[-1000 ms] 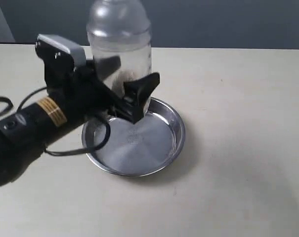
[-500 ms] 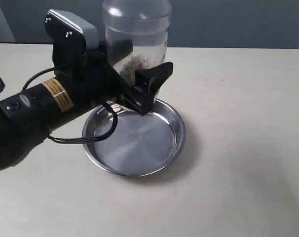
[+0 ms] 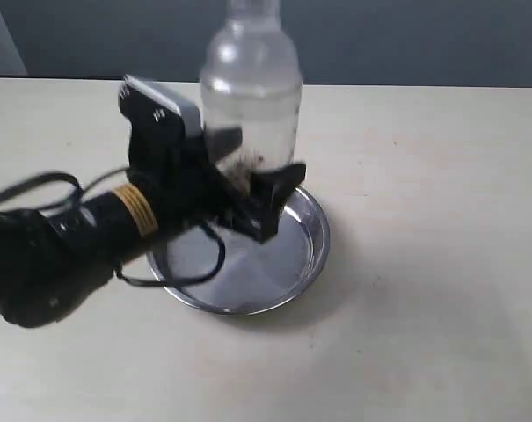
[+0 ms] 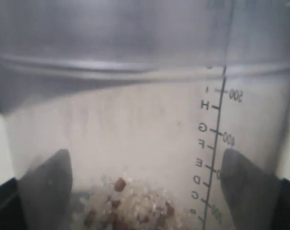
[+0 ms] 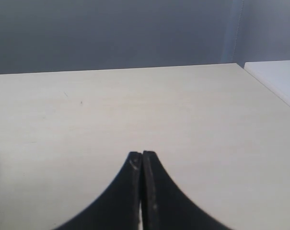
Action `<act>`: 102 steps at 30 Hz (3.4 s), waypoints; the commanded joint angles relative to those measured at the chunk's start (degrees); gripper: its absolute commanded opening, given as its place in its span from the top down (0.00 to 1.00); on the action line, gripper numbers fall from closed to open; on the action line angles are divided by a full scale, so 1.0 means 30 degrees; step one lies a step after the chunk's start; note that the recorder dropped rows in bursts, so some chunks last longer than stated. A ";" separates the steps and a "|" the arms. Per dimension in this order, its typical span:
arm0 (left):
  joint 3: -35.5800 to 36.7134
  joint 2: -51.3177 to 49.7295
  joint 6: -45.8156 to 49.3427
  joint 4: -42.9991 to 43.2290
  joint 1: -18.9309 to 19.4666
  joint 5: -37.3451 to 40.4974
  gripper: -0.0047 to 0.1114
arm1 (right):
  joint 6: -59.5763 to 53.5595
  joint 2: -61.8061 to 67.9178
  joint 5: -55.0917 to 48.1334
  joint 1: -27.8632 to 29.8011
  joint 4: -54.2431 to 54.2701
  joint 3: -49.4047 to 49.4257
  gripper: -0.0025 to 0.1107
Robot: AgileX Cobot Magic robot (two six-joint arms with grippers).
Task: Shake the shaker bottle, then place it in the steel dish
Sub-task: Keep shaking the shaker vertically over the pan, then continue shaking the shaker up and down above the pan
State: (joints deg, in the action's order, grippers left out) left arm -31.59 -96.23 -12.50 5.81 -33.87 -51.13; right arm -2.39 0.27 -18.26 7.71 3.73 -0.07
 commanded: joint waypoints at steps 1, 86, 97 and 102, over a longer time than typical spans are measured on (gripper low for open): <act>0.1465 -0.1511 -0.1134 -0.0034 0.0029 -0.6195 0.96 | -0.0035 -0.0090 0.0272 0.0066 0.0014 0.0023 0.99; -0.0131 0.2601 0.2438 -0.0765 -0.0168 0.5100 0.96 | -0.0035 -0.0090 0.0272 0.0066 0.0014 0.0023 0.99; -0.1532 0.5191 0.4326 -0.0476 -0.0167 0.6492 0.96 | -0.0035 -0.0090 0.0272 0.0066 0.0014 0.0023 0.99; 0.1974 0.0930 0.1081 -0.0588 -0.0167 -0.1512 0.96 | -0.0035 -0.0090 0.0272 0.0066 0.0014 0.0023 0.99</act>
State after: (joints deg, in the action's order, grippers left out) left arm -30.53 -88.67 -5.60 2.14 -34.24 -45.41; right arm -2.39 0.27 -18.17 7.71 3.73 -0.07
